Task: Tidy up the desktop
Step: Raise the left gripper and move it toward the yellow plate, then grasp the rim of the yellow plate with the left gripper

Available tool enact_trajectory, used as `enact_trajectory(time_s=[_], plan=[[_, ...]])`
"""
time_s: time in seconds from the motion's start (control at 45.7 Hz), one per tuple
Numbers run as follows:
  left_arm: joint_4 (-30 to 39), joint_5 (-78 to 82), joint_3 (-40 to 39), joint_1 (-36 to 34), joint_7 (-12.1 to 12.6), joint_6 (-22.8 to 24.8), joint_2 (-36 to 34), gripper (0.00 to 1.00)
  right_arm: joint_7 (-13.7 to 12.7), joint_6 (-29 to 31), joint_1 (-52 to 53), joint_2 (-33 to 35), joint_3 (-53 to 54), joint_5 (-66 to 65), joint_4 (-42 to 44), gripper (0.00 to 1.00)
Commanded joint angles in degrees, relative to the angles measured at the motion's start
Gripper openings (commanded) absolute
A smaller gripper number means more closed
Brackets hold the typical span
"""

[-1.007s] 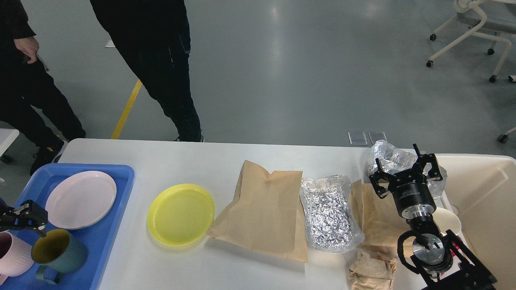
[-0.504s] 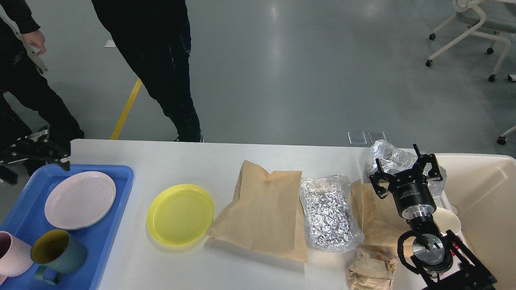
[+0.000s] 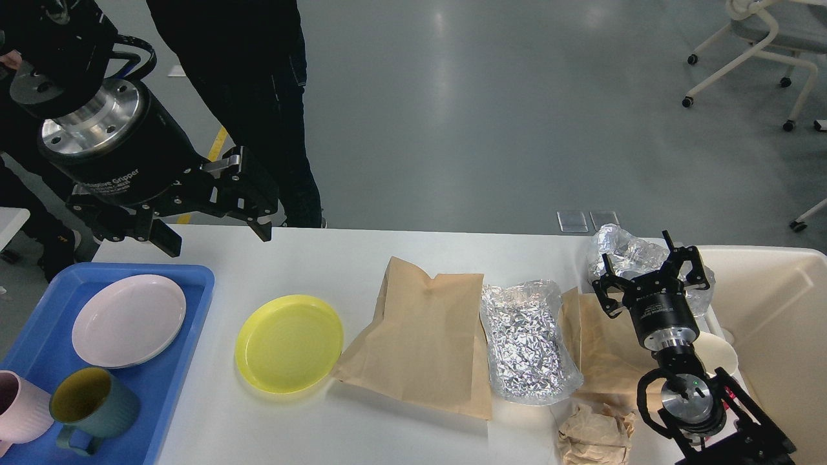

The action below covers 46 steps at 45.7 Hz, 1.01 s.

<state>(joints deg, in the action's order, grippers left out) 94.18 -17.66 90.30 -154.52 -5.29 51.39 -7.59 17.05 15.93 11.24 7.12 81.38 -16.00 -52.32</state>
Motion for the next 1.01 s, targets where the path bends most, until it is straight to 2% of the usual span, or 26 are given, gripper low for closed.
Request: enact_trajectory(time_s=[0.0,0.263,0.504,0.613,0.635,0.723,0.898,0.985], plan=[[-0.3,0.1,0.0,1.9,0.5,-0.9,-0.8,0.96,0.0,0.1,0.0,0.0,0.0,0.0,-0.1,1.0],[-0.7,-0.4,-0.5,9.9,0.2,-8.3,-1.5,0.94,0.0,0.1,0.0,0.0,0.0,0.0,-0.1,1.0],[-1.6,-1.7,-1.8,25.9,0.3,-14.9,-3.7,0.93,0.0,0.1,0.0,0.0,0.0,0.0,-0.1,1.0],[-3.7,-4.5,-2.6,33.7,0.5,-20.6,-4.9,0.92,0.0,0.1,0.0,0.0,0.0,0.0,-0.1,1.0],[-4.4,-6.5,-2.6,37.0,0.5,-23.9,-5.6,0.92,0.0,0.1,0.0,0.0,0.0,0.0,-0.1,1.0],[-5.0,-10.2,-3.2,40.8,0.5,-28.1,-6.6,0.91,0.0,0.1,0.0,0.0,0.0,0.0,-0.1,1.0],[-8.7,-13.3,-8.4,50.5,0.4,-32.5,-8.3,0.92,0.0,0.1,0.0,0.0,0.0,0.0,-0.1,1.0],[-12.0,-13.1,-9.4,55.7,0.6,-32.6,-9.5,0.95,0.0,0.1,0.0,0.0,0.0,0.0,-0.1,1.0]])
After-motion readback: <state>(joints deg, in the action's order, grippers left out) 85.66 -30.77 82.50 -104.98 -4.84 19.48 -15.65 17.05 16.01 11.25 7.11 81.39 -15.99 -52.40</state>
